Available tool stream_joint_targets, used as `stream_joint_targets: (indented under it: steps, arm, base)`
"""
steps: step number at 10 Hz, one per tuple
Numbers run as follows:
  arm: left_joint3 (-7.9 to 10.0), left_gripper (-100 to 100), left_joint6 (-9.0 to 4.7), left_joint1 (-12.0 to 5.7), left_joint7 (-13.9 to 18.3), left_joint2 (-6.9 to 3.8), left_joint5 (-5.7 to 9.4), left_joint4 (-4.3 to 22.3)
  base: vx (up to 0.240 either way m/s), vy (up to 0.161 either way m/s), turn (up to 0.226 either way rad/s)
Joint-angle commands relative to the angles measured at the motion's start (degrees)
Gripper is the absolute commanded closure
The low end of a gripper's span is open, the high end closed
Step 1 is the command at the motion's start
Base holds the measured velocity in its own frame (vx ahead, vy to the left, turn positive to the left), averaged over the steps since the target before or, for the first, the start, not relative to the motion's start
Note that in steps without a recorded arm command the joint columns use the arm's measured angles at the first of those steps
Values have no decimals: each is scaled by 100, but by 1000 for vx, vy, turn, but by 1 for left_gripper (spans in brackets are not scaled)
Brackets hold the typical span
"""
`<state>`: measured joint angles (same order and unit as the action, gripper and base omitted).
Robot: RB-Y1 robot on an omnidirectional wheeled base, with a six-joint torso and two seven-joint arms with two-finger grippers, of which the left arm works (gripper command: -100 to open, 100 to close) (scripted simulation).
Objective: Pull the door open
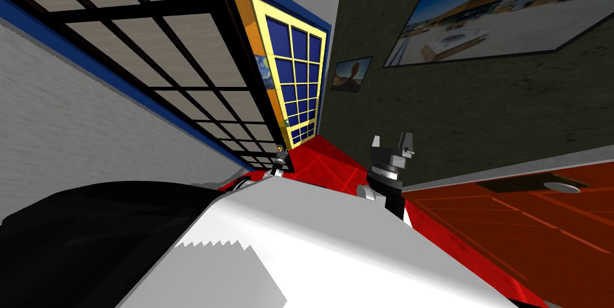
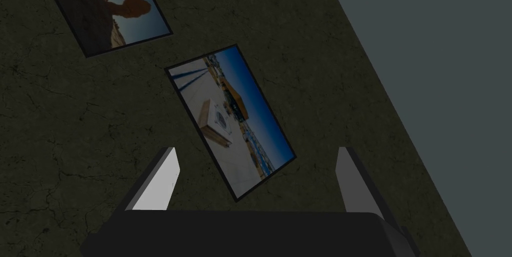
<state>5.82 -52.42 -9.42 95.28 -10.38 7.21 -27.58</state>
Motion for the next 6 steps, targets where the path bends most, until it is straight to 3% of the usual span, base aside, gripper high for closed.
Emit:
stream_joint_targets:
  steps: [1,3,4,5,6]
  arm:
    - [71,-100,-141,-76,45,-130,41,263]
    - [90,-100,-222,4,175,-276,57,299]
    - [28,-100,-192,-41,121,-144,20,236]
    - [28,100,-192,-41,121,-144,20,236]
    - [28,100,-192,-41,121,-144,20,236]
  base:
    - [6,13,3]
    - [23,10,-71]
    - [10,-8,-54]
    - [-4,-14,22]
    - [-5,5,39]
